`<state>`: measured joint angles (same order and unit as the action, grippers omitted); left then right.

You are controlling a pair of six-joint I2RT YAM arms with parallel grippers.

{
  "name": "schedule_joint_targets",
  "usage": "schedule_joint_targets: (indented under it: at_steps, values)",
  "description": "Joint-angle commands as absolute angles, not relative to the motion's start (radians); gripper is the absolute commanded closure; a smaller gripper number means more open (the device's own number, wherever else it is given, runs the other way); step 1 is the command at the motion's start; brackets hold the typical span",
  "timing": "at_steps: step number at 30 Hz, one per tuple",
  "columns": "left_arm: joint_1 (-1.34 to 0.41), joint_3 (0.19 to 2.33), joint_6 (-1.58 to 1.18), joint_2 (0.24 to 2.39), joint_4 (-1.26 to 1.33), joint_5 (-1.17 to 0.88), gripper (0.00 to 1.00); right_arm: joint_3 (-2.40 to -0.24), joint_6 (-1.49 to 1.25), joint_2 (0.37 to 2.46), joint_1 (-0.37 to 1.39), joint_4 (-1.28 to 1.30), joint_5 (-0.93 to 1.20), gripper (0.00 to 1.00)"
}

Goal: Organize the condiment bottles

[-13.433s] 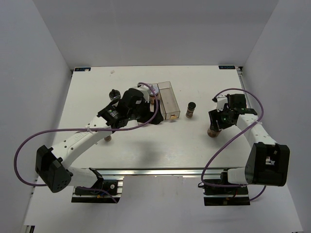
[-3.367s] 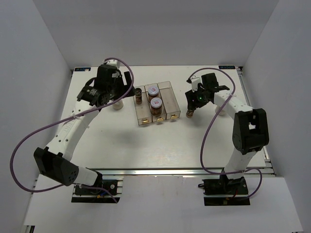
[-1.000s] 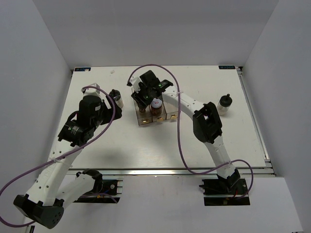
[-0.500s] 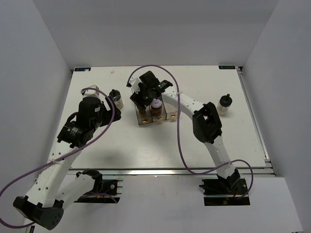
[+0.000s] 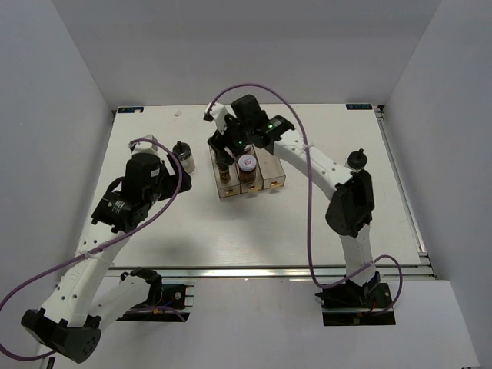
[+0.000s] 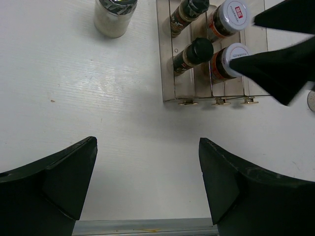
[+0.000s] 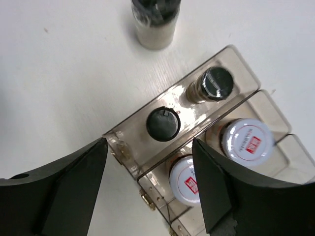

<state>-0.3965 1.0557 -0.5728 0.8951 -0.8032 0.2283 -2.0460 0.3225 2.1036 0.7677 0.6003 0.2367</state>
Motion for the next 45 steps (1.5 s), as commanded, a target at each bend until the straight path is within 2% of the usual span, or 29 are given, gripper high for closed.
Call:
schedule_joint_targets:
  at_steps: [1,6,10,12,15,17,18,19,25,31,45]
  values:
    - [-0.396,1.094,-0.560,0.905,-0.795,0.242,0.07,-2.022,0.322,1.955,0.761,0.604,0.288,0.25]
    - [-0.396,1.106,-0.548,0.943,-0.759,0.218,0.07,-1.945,0.315,1.803,0.683,0.623,0.345,0.26]
    - [-0.396,1.121,-0.540,0.972,-0.727,0.206,0.07,-1.886,0.241,1.703,0.463,0.635,0.405,0.35]
    - [-0.396,1.123,-0.532,0.982,-0.716,0.203,0.07,-1.856,0.227,1.645,0.378,0.638,0.416,0.35]
    - [-0.396,1.127,-0.525,1.005,-0.695,0.190,0.07,-1.804,0.219,1.577,0.212,0.649,0.414,0.32]
    - [-0.396,1.129,-0.520,1.025,-0.678,0.175,0.07,-1.766,0.209,1.537,0.111,0.657,0.376,0.26]
    - [-0.396,1.129,-0.520,1.029,-0.673,0.169,0.07,-1.752,0.207,1.526,0.082,0.661,0.361,0.22]
    - [-0.397,1.129,-0.519,1.040,-0.658,0.157,0.07,-1.738,0.201,1.519,0.031,0.667,0.341,0.12]
    - [-0.396,1.118,-0.514,1.055,-0.618,0.123,0.07,-1.632,0.170,1.522,-0.197,0.713,0.293,0.11]
    - [-0.396,1.077,-0.508,1.045,-0.600,0.104,0.07,-1.540,0.248,1.575,-0.241,0.724,0.268,0.11]
    - [-0.396,1.037,-0.523,0.989,-0.629,0.123,0.07,-1.488,0.313,1.738,-0.238,0.704,0.302,0.11]
